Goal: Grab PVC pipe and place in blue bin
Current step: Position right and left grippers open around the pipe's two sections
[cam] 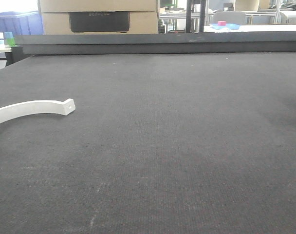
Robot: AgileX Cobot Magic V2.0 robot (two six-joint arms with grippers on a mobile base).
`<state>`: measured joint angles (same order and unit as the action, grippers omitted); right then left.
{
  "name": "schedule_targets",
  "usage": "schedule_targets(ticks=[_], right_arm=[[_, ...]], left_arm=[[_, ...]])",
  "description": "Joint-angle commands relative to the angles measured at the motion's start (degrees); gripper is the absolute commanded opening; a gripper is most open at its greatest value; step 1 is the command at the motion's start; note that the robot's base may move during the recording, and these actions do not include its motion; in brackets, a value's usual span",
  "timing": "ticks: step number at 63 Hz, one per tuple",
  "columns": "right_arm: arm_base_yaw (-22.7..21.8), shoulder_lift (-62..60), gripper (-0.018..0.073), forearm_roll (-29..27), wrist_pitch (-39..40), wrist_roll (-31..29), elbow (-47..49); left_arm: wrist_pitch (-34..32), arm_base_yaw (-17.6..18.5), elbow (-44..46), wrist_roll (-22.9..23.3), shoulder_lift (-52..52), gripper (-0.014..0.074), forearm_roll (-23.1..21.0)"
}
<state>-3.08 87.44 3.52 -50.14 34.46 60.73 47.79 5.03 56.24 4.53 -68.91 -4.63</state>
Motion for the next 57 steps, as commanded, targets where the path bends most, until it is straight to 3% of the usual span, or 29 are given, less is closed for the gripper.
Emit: schedule_targets(ticks=[1,8,14,57], right_arm=[[-0.3,2.7,-0.0053,0.8,-3.1,1.0,1.8],[-0.3,4.2,0.0114,0.8,-2.0,1.0,1.9],[-0.3,4.9,0.0198,0.8,0.1,1.1,1.9],[-2.1,9.1,0.0202,0.3,3.0,3.0,1.9]], left_arm=[[-0.2,-0.2,0.0,0.0,0.1,-0.0111,-0.5],[-0.2,-0.2,0.0,0.0,0.1,-0.0111,-0.5],[0.0,-0.2,0.0,0.0,0.1,-0.0111,-0.5],[0.9,-0.2,0.0,0.0,0.1,-0.0111,-0.5]])
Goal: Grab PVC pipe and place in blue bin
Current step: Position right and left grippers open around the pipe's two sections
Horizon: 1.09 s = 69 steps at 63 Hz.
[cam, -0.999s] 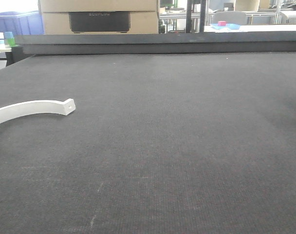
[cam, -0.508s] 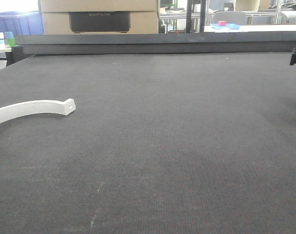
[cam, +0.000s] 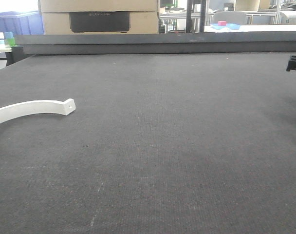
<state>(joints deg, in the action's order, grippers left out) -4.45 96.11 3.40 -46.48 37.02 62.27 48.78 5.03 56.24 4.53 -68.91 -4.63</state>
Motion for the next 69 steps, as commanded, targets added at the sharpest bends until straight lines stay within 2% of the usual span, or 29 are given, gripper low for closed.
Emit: schedule_targets(ticks=[1,21,37,46,49,53,64,69], right_arm=[[-0.9,0.4,0.0202,0.4,-0.6,0.4,0.4],[-1.1,0.5,0.0197,0.4,-0.3,0.4,0.5],[-1.1,2.4,0.0041,0.4,0.5,0.4,0.5],[-1.1,2.1,-0.0122,0.4,0.3,0.4,0.6],[-1.0,1.7,-0.0168,0.4,0.3,-0.6,0.7],[-0.1,1.0,-0.0168,0.4,-0.1,-2.7,1.2],[4.7,-1.4,-0.0168,0.4,-0.5,-14.1,3.3],[7.4,-2.9,-0.0168,0.4,-1.2,-16.6,4.1]], left_arm=[[-0.1,-0.2,0.0,0.0,0.1,-0.0111,-0.5],[-0.1,-0.2,0.0,0.0,0.1,-0.0111,-0.5],[-0.1,-0.2,0.0,0.0,0.1,-0.0111,-0.6],[-0.1,-0.2,0.0,0.0,0.1,-0.0111,-0.8],[-0.1,-0.2,0.0,0.0,0.1,-0.0111,-0.8],[-0.1,-0.2,0.0,0.0,0.1,-0.0111,-0.8],[-1.8,-0.2,0.0,0.0,0.1,-0.0111,-0.8],[-2.6,-0.2,0.0,0.0,0.1,-0.0111,-0.8]])
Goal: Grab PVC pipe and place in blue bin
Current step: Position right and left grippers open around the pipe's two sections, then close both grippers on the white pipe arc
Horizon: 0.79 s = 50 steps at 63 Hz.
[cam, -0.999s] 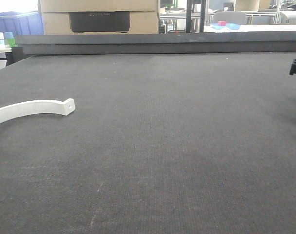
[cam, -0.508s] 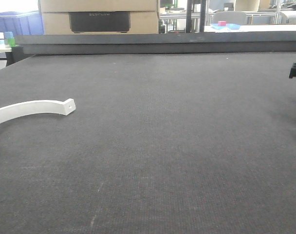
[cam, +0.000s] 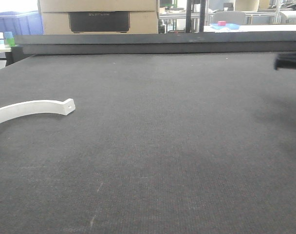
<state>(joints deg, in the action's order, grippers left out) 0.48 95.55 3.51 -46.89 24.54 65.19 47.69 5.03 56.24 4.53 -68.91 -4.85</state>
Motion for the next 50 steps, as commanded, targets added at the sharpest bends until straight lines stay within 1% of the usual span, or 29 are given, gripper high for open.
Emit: schedule_targets(ticks=[1,8,13,22,33,41,44,50], right_arm=[[2.9,-2.6,-0.0168,0.3,-0.8,-4.4,1.3],[5.7,-5.0,-0.0168,0.3,0.0,-4.8,1.6],[7.6,-7.0,-0.0168,0.3,0.7,-5.1,1.6],[10.5,-9.2,-0.0168,0.3,1.4,-7.7,1.6],[12.6,-9.5,-0.0168,0.3,-0.9,-8.1,1.6],[13.5,-9.6,-0.0168,0.2,-5.0,-8.2,1.6],[13.6,-9.7,-0.0168,0.2,-5.7,-8.2,1.6],[13.6,-9.9,-0.0168,0.2,-5.8,-8.8,1.6]], left_arm=[[-1.5,-0.2,0.0,0.0,0.1,-0.0111,-0.5],[-3.5,-0.2,0.0,0.0,0.0,-0.0111,-0.4],[-3.6,-0.2,0.1,0.4,-0.3,-0.0111,-0.5],[1.8,-0.2,3.7,0.6,-5.2,-0.0111,-0.5],[4.5,-0.2,9.6,0.6,-13.4,-0.0111,0.8],[4.6,-0.2,12.3,0.6,-19.4,-0.0111,4.5],[4.4,-0.2,13.2,0.6,-21.6,-0.0111,6.6],[2.9,-0.2,13.9,0.6,-24.4,-0.0111,7.3]])
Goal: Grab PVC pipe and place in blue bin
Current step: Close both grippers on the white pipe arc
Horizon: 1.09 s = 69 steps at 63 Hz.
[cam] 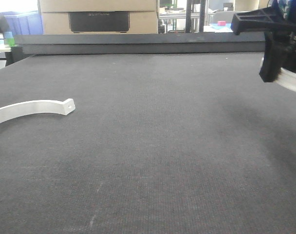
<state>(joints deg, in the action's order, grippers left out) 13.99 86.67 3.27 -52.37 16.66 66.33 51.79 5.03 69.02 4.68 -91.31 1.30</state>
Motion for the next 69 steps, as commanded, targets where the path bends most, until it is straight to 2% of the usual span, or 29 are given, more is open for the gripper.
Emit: schedule_targets(ticks=[1,6,10,21,27,50,69], right_arm=[[0.1,-1.0,-0.0168,0.5,-0.4,-1.1,0.4],[0.1,-1.1,-0.0168,0.5,-0.4,-1.6,0.4],[0.1,-1.1,-0.0168,0.5,-0.1,-1.8,0.4],[0.1,-1.1,-0.0168,0.5,0.5,-1.8,0.4],[0.1,-1.1,-0.0168,0.5,0.9,-1.8,0.4],[0.1,-1.1,-0.0168,0.5,1.5,-1.8,0.4],[0.1,-1.1,-0.0168,0.5,2.0,-1.8,0.4]], left_arm=[[-1.6,-0.2,1.2,0.4,-2.6,-0.0111,1.2],[-1.8,-0.2,1.5,0.4,-4.4,-0.0109,1.2],[-1.4,-0.2,1.6,0.4,-5.8,-0.0071,1.2],[-1.0,-0.2,1.6,0.4,-7.0,0.0196,1.2],[-1.0,-0.2,1.6,0.4,-7.0,0.0288,1.2],[0.7,-2.4,1.6,1.6,-11.1,0.0297,1.1],[1.5,-2.4,1.6,1.6,-12.7,0.0288,0.1]])
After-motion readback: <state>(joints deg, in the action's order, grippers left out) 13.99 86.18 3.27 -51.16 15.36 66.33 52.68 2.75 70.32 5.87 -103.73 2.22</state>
